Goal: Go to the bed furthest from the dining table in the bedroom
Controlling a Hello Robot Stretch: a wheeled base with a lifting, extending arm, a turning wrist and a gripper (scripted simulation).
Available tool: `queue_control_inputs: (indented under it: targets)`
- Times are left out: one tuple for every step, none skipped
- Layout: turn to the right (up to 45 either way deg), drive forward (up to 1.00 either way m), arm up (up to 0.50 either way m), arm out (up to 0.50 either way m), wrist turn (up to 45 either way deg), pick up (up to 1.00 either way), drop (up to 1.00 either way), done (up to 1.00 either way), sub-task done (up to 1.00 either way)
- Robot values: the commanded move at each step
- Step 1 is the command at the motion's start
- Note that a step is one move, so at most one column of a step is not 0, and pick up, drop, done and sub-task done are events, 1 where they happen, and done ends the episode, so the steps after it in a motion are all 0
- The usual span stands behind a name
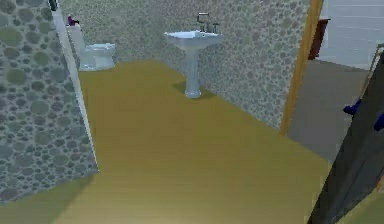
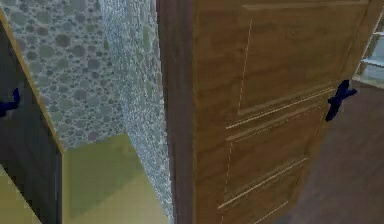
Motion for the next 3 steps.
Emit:
queue_control_inputs:
  targets:
    - [0.0, 1.00, 0.00, 0.00, 0.0, 0.00, 0.00, 0.00, 0.00]
    - [0.0, 0.20, 0.00, 0.00, 0.0, 0.00, 0.00, 0.00, 0.00]
    - [45.0, 0.00, 0.00, 0.00, 0.0, 0.00, 0.00, 0.00, 0.00]
